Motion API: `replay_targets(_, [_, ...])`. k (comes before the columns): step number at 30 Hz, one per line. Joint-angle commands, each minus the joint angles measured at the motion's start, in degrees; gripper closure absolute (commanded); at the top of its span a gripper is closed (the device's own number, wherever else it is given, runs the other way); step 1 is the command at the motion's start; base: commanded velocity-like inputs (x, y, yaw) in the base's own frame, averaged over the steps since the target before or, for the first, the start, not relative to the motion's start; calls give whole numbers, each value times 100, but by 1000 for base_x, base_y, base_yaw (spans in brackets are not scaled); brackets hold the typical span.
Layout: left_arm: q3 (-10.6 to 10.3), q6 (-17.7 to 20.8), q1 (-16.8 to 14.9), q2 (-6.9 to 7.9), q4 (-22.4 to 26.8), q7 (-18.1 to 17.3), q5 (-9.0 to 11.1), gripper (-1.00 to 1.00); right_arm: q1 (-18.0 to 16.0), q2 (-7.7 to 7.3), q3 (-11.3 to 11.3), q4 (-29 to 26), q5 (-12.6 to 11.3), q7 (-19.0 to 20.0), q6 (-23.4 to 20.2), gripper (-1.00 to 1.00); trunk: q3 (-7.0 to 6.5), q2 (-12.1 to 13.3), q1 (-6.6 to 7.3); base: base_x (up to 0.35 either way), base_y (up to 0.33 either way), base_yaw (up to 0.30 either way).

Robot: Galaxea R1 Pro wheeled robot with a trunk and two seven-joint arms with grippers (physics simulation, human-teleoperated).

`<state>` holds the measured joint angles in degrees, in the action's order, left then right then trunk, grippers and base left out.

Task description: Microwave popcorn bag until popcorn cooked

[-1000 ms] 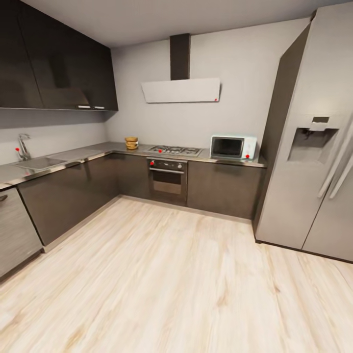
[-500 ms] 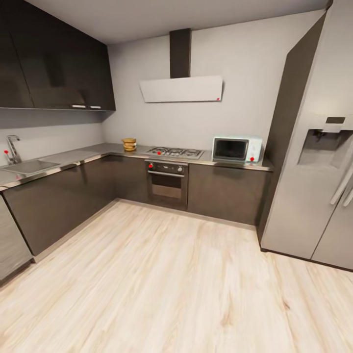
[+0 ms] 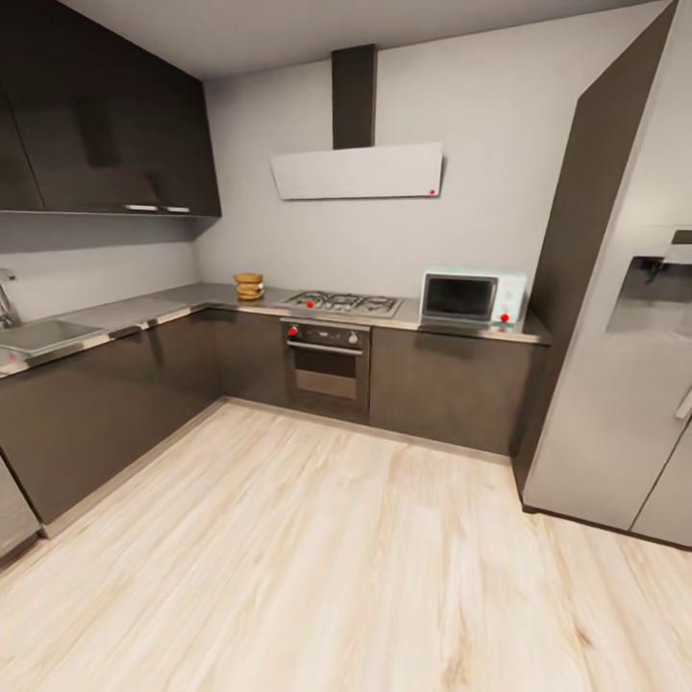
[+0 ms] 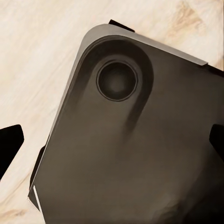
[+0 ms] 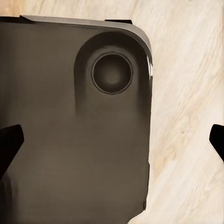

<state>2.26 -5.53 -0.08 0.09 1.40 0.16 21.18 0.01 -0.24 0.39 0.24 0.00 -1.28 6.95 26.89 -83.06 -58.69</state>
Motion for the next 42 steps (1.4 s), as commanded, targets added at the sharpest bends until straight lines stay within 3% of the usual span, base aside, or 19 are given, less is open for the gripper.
replay_targets(1, [20, -13, -1, -1, 1, 2, 5, -100, -1, 0, 5, 3, 0, -13, 21, -100, 4, -2, -3, 324, 0, 0])
replay_targets(16, [29, -27, -1, 8, 1, -5, 0, -100, -1, 6, -20, 3, -35, -13, 26, -100, 4, -2, -3, 238, 0, -13])
replay_targets(42, [29, -39, -1, 8, 1, -7, 8, -100, -1, -2, -31, 3, -52, -13, 26, -100, 4, -2, -3, 1, 0, -237])
